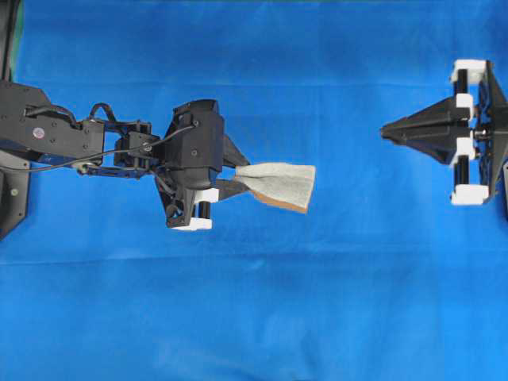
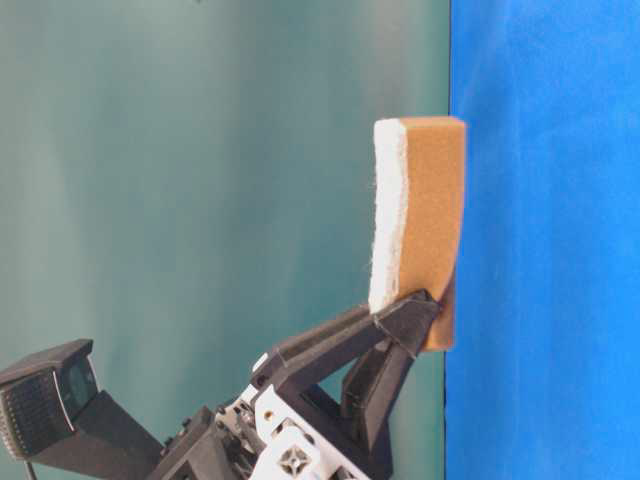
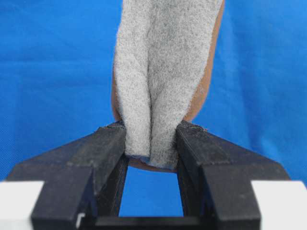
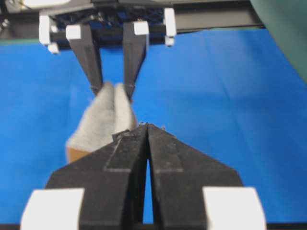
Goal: Hand over the sponge with the left arm and wipe it with the right arm.
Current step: 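Move the right gripper to the sponge and close on its free end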
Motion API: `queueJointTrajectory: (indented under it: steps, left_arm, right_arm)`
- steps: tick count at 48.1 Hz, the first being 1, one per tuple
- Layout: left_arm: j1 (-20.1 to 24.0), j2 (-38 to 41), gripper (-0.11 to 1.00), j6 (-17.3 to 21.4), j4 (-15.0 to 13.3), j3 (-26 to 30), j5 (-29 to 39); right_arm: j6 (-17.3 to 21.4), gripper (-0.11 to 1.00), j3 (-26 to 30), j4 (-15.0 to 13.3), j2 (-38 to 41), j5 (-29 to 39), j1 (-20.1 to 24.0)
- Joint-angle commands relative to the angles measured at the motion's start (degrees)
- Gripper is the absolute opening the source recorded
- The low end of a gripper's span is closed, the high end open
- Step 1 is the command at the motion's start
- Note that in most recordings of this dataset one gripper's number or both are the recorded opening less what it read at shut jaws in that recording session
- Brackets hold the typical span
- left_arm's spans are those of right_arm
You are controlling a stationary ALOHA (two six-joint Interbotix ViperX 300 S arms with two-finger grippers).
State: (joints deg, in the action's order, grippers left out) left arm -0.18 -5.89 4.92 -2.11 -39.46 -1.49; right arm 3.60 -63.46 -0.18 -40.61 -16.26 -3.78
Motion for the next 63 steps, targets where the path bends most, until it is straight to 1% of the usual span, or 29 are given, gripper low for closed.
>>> queueJointTrajectory:
  steps: [1, 9, 13, 14, 16, 21, 23, 25, 27, 32, 43, 53, 63]
  left_arm:
    - [0.0, -1.1, 0.25, 0.0, 0.1, 0.1, -0.4]
    - [0.4, -1.1, 0.25, 0.0, 0.1, 0.1, -0.3]
    - [0.5, -1.1, 0.25, 0.0, 0.1, 0.1, -0.3]
    - [0.5, -1.1, 0.25, 0.0, 0.2, 0.1, -0.3]
    - [0.5, -1.1, 0.25, 0.0, 0.1, 0.0, -0.3]
    - [0.5, -1.1, 0.25, 0.0, 0.2, 0.0, -0.3]
    - [0.5, -1.1, 0.25, 0.1, 0.2, 0.1, -0.3]
    - [0.5, -1.1, 0.25, 0.1, 0.2, 0.1, -0.3]
    - [0.5, -1.1, 0.25, 0.1, 0.2, 0.1, -0.3]
    - [0.5, -1.1, 0.25, 0.1, 0.2, 0.0, -0.3]
    - [0.5, -1.1, 0.23, 0.1, 0.2, 0.0, -0.3]
    - [0.5, -1.1, 0.23, 0.1, 0.2, 0.0, -0.3]
    - [0.5, -1.1, 0.23, 0.1, 0.2, -0.1, -0.3]
  right_arm:
    - [1.1, 0.01, 2.8, 0.1, 1.8, -0.2, 1.9]
    - [3.3, 0.01, 6.2, 0.1, 6.4, 0.4, 4.7]
    - [4.4, 0.02, 7.6, 0.2, 9.0, 1.4, 4.7]
    - [4.7, 0.04, 8.0, 0.1, 9.5, 1.7, 4.7]
    - [5.2, 0.14, 8.8, 0.1, 10.8, 2.0, 4.7]
    - [5.4, 0.47, 10.8, 0.1, 14.3, 2.3, 4.7]
    - [5.4, 0.58, 11.6, 0.1, 15.7, 2.3, 4.5]
    - [5.4, 0.67, 12.4, 0.3, 17.1, 2.4, 4.1]
    - [5.4, 0.72, 13.3, 0.3, 18.4, 2.7, 3.8]
    - [5.4, 0.71, 15.6, 0.3, 21.6, 4.4, 3.3]
    - [5.4, 0.72, 20.4, 0.4, 27.5, 8.7, 3.7]
    - [5.5, 0.72, 22.4, 0.4, 31.3, 9.9, 3.5]
    - [5.5, 0.72, 23.1, 0.7, 34.5, 10.6, 2.9]
